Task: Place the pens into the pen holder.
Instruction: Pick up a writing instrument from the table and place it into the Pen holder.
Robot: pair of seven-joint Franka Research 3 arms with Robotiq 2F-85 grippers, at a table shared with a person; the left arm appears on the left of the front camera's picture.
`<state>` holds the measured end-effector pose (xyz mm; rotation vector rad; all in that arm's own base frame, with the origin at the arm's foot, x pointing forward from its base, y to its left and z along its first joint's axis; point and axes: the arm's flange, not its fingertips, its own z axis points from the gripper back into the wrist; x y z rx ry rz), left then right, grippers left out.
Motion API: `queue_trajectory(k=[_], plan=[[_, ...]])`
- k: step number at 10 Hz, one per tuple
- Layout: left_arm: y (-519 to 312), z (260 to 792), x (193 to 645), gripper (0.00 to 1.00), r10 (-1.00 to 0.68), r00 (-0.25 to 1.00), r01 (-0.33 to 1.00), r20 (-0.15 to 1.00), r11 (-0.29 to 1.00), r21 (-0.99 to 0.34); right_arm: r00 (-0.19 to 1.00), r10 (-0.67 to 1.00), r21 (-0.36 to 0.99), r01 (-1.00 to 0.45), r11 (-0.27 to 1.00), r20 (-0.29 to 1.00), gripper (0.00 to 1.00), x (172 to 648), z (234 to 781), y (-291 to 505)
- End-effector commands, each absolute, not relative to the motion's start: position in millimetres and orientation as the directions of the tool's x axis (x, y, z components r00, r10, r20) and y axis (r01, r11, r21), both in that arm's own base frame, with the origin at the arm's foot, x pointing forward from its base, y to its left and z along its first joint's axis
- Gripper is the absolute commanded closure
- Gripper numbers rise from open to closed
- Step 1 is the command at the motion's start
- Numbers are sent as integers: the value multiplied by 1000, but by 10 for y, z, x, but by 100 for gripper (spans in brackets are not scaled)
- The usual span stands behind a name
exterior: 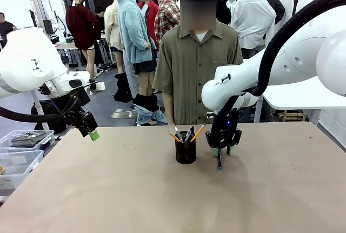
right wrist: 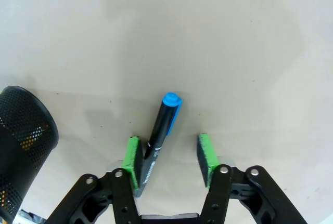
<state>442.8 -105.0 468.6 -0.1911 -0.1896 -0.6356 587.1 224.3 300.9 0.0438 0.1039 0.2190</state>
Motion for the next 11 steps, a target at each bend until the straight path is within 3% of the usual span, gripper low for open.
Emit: queue_trajectory(k=[1,2,7,11], plan=[[-1036,4691,4425,36,-570,790,602,228,791,-109,972,216,27,-215,976,-87,88,5878,2934,2293],[-1036,4691,4425,36,-570,790,602,228,791,-109,972,217,25,-216,976,-86,100,5868,2932,2293],[-1036,4691,4425,36,-570,790,602,228,791,-109,970,230,-15,-232,973,-79,100,5807,3021,2302],[-1036,4691,4425,36,-570,790,602,228,791,-109,962,259,20,-261,965,85,100,5505,3602,2013]])
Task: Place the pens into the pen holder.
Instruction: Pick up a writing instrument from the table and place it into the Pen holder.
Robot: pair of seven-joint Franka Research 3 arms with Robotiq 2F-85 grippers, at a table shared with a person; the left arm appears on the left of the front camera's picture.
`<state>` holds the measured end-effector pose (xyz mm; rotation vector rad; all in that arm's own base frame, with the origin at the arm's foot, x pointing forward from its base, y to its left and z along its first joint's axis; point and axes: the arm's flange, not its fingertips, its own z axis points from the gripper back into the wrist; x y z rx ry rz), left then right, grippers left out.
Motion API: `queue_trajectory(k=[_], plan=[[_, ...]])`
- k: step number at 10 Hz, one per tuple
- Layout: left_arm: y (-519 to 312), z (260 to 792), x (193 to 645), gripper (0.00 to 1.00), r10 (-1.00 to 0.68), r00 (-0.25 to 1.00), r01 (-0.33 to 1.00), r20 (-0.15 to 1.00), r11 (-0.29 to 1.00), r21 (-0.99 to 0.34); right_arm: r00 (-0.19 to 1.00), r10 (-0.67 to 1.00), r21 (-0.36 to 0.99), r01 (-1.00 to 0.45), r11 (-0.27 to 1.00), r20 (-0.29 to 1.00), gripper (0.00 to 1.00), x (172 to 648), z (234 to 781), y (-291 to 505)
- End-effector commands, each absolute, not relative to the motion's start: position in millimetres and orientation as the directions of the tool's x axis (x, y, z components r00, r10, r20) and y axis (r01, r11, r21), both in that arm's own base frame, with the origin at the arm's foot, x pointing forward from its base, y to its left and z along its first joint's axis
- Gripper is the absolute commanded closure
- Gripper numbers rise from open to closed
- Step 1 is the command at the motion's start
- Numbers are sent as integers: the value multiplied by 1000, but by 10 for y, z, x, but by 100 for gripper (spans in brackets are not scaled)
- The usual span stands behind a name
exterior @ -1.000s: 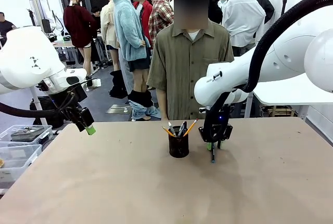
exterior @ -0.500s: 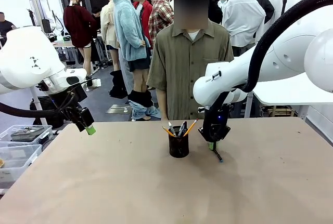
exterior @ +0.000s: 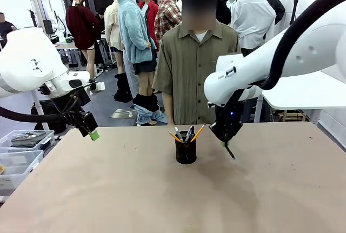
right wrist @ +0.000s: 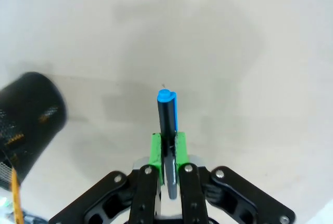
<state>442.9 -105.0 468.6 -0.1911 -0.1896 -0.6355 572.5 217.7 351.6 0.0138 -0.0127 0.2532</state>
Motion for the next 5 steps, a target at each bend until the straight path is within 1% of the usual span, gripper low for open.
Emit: queue_trajectory(k=[1,3,4,5], plan=[[-1036,4691,4425,36,-570,790,602,228,791,-109,937,300,101,-321,942,181,100,5391,3836,1846],[-1036,4691,4425,36,-570,790,602,228,791,-109,872,372,186,-442,877,320,100,5256,4163,1621],[-1036,4691,4425,36,-570,790,602,228,791,-109,819,406,196,-512,836,406,100,5199,4307,1559],[-1036,4691,4425,36,-570,790,602,228,791,-109,725,446,210,-618,758,524,100,5154,4448,1525]])
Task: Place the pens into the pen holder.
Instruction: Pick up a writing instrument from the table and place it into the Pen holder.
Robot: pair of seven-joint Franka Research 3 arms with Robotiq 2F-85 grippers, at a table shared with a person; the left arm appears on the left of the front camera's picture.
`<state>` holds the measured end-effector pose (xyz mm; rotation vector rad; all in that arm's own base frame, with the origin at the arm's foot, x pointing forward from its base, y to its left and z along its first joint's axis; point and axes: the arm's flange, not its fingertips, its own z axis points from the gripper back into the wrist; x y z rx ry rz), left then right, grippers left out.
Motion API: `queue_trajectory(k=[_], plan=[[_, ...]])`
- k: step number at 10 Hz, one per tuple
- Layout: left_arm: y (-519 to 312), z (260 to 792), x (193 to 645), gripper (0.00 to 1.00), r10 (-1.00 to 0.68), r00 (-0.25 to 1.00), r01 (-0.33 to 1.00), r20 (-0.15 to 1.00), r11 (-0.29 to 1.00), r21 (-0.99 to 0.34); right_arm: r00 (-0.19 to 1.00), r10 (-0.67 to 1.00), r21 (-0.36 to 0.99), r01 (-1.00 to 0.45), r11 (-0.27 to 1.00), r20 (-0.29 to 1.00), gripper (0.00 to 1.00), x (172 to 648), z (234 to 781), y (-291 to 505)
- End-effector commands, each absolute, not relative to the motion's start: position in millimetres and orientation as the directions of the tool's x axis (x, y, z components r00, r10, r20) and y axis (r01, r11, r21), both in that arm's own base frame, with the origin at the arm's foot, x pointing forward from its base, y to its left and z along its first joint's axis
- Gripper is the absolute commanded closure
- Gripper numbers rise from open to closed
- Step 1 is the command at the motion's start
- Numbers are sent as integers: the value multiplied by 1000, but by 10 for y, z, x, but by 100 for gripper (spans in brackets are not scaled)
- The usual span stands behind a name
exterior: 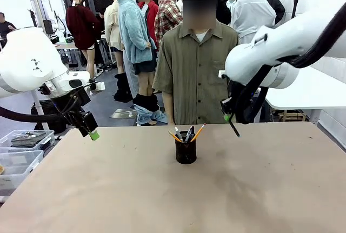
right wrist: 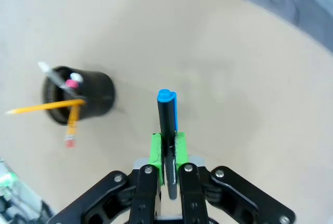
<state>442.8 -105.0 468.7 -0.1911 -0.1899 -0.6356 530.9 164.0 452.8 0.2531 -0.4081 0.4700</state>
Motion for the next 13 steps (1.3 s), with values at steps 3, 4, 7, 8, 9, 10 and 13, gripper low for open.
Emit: queue_trajectory(k=[3,4,7,8,9,10,13], plan=[[-1036,4691,4425,36,-570,790,602,228,791,-109,487,473,159,-800,578,734,100,5080,4650,1532],[-1036,4691,4425,36,-570,790,602,228,791,-109,383,456,129,-860,494,804,100,5055,4693,1533],[-1036,4691,4425,36,-570,790,602,228,791,-109,190,405,86,-961,263,894,100,5080,4642,1572],[-1036,4691,4425,36,-570,790,602,228,791,-109,141,392,63,-977,205,909,100,5113,4607,1601],[-1036,4691,4425,36,-570,790,602,228,791,-109,107,386,50,-987,155,916,100,5140,4558,1646],[-1036,4691,4425,36,-570,790,602,228,791,-109,54,392,17,-995,97,918,100,5191,4471,1719],[-1036,4691,4425,36,-570,790,602,228,791,-109,-59,300,-52,-998,-30,952,100,5391,4187,1970]])
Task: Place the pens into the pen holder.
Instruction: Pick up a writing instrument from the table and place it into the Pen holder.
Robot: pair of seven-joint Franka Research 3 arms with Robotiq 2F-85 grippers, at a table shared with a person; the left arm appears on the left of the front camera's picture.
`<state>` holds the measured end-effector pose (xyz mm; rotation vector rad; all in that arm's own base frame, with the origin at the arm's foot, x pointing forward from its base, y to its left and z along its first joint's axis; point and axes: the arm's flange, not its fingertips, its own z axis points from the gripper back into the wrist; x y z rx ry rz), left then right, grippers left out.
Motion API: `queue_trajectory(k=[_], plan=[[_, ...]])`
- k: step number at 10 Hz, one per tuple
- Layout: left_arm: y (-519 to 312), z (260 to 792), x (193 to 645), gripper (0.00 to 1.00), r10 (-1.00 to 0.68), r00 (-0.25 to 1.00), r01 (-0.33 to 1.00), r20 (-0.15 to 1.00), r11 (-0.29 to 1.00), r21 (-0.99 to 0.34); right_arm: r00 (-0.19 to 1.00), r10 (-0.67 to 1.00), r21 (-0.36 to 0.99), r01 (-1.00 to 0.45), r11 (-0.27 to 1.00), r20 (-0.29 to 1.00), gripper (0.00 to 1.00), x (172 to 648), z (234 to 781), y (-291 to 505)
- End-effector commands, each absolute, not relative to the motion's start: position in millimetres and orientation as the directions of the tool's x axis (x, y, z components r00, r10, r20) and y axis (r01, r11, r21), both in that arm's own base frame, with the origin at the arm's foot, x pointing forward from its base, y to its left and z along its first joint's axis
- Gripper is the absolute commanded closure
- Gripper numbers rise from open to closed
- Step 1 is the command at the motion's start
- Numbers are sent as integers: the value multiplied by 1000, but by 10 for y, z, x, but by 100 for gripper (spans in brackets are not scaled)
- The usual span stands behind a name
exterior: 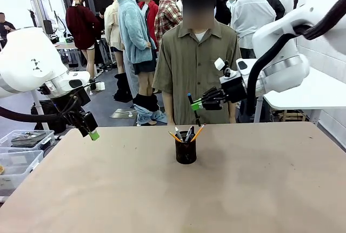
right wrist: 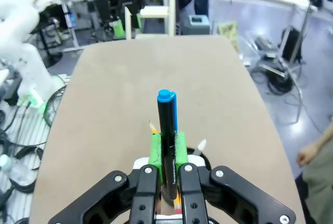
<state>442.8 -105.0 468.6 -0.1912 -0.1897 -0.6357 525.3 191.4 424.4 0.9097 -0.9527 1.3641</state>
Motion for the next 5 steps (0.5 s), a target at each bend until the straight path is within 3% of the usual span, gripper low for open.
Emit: queue_trajectory(k=[1,5], plan=[[-1036,4691,4425,36,-570,790,602,228,791,-109,-46,256,-37,-998,-42,966,100,5435,4121,2026],[-1036,4691,4425,36,-570,790,602,228,791,-109,-44,218,-18,-992,-122,975,100,5683,3889,2187]])
